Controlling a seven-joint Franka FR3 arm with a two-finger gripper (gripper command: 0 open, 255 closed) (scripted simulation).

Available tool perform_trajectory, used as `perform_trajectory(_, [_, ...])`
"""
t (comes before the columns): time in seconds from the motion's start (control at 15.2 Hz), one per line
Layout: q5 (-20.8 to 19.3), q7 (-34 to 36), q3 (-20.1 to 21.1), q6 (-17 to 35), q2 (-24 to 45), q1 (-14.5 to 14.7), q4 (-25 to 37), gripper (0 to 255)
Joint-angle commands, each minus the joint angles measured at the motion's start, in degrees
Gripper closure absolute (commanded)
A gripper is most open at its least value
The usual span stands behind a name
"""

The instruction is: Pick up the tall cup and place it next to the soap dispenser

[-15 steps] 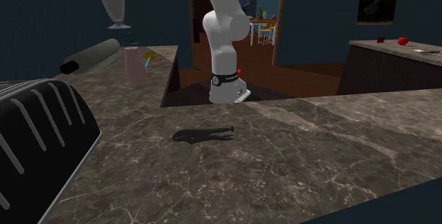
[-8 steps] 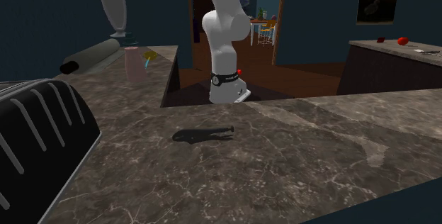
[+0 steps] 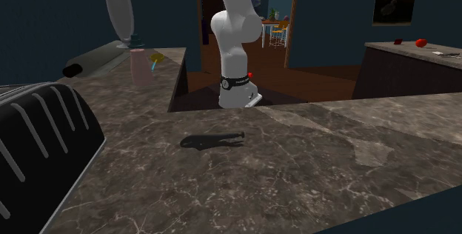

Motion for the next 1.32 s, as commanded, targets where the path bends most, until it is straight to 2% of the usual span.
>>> perform_trajectory(0.0, [-0.4, 0.3, 0.1, 1.6, -0.6, 0.3, -1.9, 255])
perform_trajectory(0.66, [-0.3, 0.4, 0.2, 9.3, -0.5, 0.4, -9.5, 255])
perform_trajectory(1.25, [1.4, -0.7, 0.3, 16.0, 1.4, -0.1, -15.1, 255])
